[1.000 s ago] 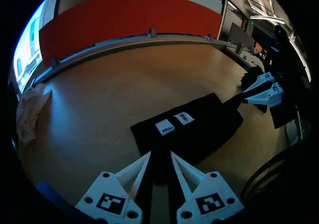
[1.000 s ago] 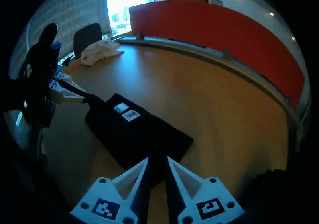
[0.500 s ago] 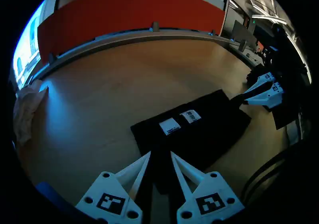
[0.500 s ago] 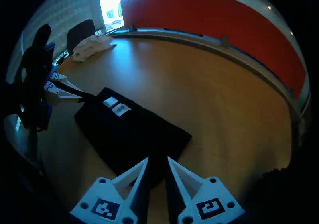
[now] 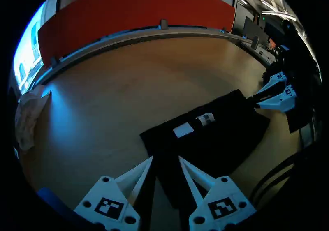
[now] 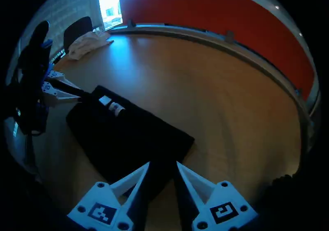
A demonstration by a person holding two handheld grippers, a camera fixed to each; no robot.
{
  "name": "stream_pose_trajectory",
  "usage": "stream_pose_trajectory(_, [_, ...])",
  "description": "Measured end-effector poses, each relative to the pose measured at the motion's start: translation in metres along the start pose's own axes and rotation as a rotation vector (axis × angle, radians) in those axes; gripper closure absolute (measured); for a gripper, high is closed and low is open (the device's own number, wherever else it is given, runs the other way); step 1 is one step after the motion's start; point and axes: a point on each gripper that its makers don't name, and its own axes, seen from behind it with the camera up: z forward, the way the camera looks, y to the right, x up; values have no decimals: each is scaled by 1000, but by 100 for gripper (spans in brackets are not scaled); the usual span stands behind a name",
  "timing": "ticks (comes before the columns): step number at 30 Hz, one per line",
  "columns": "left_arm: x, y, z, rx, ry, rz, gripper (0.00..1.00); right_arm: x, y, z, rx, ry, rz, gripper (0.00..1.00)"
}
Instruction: Fold towel
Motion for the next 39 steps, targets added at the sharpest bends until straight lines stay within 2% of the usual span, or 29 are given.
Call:
stream_pose_trajectory(4, [-1,-4,2,12,-2,0,63,1,7,2,-25,1,-2,49])
stream_pose_trajectory(8, [-2,-9,3,28,-2,-1,60,1,10,5,-37,0,3,39])
stream_pose_trajectory(12, [-1,-16,6,47,-5,3,52,2,16,8,-54,1,7,34])
stream_pose_trajectory(18, [3,-23,7,65,-4,4,50,8,23,10,-79,12,0,30])
stream_pose_trajectory(20, [4,-25,7,70,-3,1,40,10,27,11,-90,17,-2,29])
stream_pose_trajectory(29, [9,-36,5,94,7,-14,36,23,39,10,-131,49,-7,20])
stream_pose_trajectory(34, [11,-40,3,104,14,-25,36,29,44,6,-150,66,-20,19])
stream_pose_trajectory(39, [11,-43,1,107,17,-42,35,31,47,1,-161,77,-16,9])
